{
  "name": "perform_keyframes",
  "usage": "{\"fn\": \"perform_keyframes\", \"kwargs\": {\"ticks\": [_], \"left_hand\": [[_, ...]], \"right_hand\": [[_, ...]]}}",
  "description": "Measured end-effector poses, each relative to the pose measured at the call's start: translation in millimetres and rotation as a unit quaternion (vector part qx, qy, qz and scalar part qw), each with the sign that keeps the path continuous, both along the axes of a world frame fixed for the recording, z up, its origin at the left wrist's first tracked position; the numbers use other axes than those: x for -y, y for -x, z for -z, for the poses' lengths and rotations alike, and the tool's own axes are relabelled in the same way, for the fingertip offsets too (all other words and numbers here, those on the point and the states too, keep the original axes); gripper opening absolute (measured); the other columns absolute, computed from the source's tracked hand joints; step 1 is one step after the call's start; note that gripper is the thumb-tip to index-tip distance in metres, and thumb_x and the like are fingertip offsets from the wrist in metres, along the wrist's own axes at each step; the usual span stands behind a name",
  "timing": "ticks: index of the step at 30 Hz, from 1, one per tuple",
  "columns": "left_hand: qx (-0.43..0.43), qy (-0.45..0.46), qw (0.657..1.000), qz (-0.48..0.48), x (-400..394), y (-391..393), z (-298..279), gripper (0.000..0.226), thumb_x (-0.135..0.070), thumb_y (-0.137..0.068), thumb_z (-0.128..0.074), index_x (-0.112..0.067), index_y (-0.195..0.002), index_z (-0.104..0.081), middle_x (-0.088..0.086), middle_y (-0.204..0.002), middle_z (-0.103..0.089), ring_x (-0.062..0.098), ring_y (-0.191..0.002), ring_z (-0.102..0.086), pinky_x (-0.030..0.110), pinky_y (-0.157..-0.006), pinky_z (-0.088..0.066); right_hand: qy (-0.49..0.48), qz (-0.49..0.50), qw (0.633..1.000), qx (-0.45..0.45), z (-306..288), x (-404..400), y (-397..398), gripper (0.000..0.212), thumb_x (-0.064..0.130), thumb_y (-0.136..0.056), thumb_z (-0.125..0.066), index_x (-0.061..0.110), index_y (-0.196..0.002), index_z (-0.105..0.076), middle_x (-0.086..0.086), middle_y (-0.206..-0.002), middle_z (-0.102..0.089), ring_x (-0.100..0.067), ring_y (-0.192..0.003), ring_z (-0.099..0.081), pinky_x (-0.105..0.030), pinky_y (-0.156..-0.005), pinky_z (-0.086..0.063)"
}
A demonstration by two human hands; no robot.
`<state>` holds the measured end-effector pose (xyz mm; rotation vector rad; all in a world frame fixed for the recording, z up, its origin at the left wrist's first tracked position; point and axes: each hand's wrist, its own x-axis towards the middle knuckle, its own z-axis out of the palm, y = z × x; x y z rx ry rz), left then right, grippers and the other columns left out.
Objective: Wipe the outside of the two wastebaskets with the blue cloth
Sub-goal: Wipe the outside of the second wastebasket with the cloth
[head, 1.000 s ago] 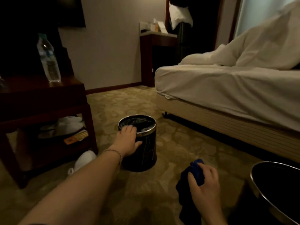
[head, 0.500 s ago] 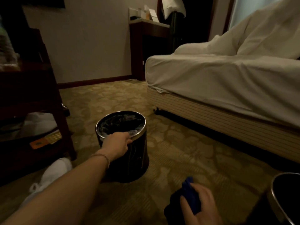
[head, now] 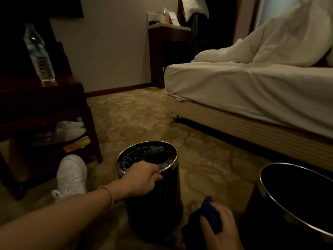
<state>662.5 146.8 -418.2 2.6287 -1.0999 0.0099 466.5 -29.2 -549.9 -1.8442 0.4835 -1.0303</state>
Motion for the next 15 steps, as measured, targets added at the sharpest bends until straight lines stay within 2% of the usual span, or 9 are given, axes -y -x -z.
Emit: {"fn": "perform_keyframes", "kwargs": {"ticks": [2, 5, 7, 9, 12, 15], "left_hand": [[0.005, 0.015, 1.0, -0.012, -1, 18, -10, 0.024, -0.04, -0.089, -0.057, -0.019, -0.083, -0.068, -0.004, -0.077, -0.067, 0.016, -0.079, -0.063, 0.03, -0.067, -0.046], [0.01, 0.035, 0.998, -0.044, -1, 23, -29, 0.026, -0.038, -0.09, -0.06, -0.02, -0.072, -0.066, -0.007, -0.065, -0.06, 0.016, -0.072, -0.061, 0.026, -0.061, -0.038], [-0.021, 0.058, 0.996, -0.071, 2, 19, -39, 0.025, -0.035, -0.09, -0.062, -0.024, -0.067, -0.066, -0.01, -0.06, -0.056, 0.016, -0.068, -0.059, 0.026, -0.059, -0.038], [-0.068, 0.089, 0.988, -0.107, 7, 11, -44, 0.022, -0.036, -0.09, -0.064, -0.022, -0.074, -0.072, -0.006, -0.062, -0.06, 0.014, -0.065, -0.058, 0.025, -0.057, -0.039], [-0.138, 0.098, 0.977, -0.13, 12, -3, -50, 0.03, -0.038, -0.092, -0.061, -0.019, -0.071, -0.068, -0.002, -0.066, -0.062, 0.011, -0.061, -0.055, 0.024, -0.055, -0.039], [-0.154, 0.05, 0.981, -0.105, 12, -18, -56, 0.036, -0.037, -0.097, -0.051, -0.016, -0.069, -0.06, 0.0, -0.068, -0.058, 0.011, -0.061, -0.053, 0.025, -0.056, -0.039]], "right_hand": [[-0.018, -0.031, 0.998, -0.041, -5, 4, 8, 0.031, 0.047, -0.072, -0.069, 0.054, -0.1, -0.059, 0.032, -0.108, -0.058, 0.005, -0.1, -0.057, -0.003, -0.085, -0.041], [-0.043, -0.034, 0.998, -0.033, -10, 6, 18, 0.044, 0.013, -0.079, -0.08, 0.043, -0.099, -0.055, 0.021, -0.109, -0.055, -0.001, -0.099, -0.056, -0.002, -0.084, -0.038], [-0.055, -0.044, 0.997, -0.035, -26, 1, 19, 0.048, 0.004, -0.08, -0.078, 0.042, -0.097, -0.054, 0.018, -0.111, -0.052, 0.004, -0.101, -0.054, -0.006, -0.085, -0.038], [-0.051, -0.054, 0.997, -0.029, -36, -2, 15, 0.046, 0.004, -0.08, -0.078, 0.04, -0.097, -0.056, 0.018, -0.114, -0.05, 0.009, -0.104, -0.052, -0.008, -0.087, -0.039], [-0.028, -0.051, 0.998, -0.023, -46, -4, 6, 0.038, 0.008, -0.079, -0.079, 0.032, -0.104, -0.062, 0.018, -0.116, -0.045, 0.007, -0.107, -0.05, 0.001, -0.082, -0.038], [-0.001, -0.041, 0.999, -0.021, -48, -5, -3, 0.038, 0.016, -0.08, -0.079, 0.03, -0.111, -0.063, 0.013, -0.114, -0.045, 0.002, -0.105, -0.051, -0.008, -0.082, -0.042]]}}
